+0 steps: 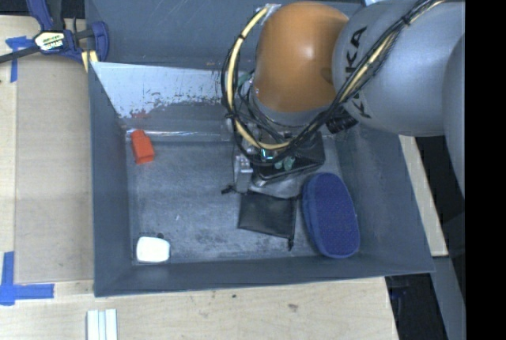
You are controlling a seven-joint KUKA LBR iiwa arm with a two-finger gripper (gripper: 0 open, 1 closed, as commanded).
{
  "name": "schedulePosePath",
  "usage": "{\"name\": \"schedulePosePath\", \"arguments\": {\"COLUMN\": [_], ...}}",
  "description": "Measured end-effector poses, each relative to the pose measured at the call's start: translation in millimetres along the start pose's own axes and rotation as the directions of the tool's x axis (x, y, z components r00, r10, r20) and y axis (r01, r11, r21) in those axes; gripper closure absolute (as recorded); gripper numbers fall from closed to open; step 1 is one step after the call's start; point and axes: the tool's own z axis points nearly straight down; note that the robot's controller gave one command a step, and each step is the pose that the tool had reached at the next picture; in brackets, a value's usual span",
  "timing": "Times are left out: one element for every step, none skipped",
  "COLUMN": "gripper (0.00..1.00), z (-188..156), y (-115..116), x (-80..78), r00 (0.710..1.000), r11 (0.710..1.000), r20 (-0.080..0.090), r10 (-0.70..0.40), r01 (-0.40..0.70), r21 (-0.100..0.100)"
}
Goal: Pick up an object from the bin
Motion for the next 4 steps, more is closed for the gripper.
{"name": "schedulePosePath", "arguments": {"gripper": [0.00, 0.00, 0.00, 1.00], "z": [60.0, 112.4, 108.8, 109.4], "y": [-56.1, -65.0, -64.7, -65.1], "x": [13.3, 25.7, 86.3, 87.3], "r00": [1.000, 1.000, 0.922, 0.924], "r11": [1.000, 1.000, 0.923, 0.924], "r20": [0.000, 0.003, 0.014, 0.011], "r10": [-0.010, -0.007, -0.386, -0.383], "r01": [0.010, 0.007, 0.386, 0.383], "r21": [0.004, -0.001, 0.004, 0.003]}}
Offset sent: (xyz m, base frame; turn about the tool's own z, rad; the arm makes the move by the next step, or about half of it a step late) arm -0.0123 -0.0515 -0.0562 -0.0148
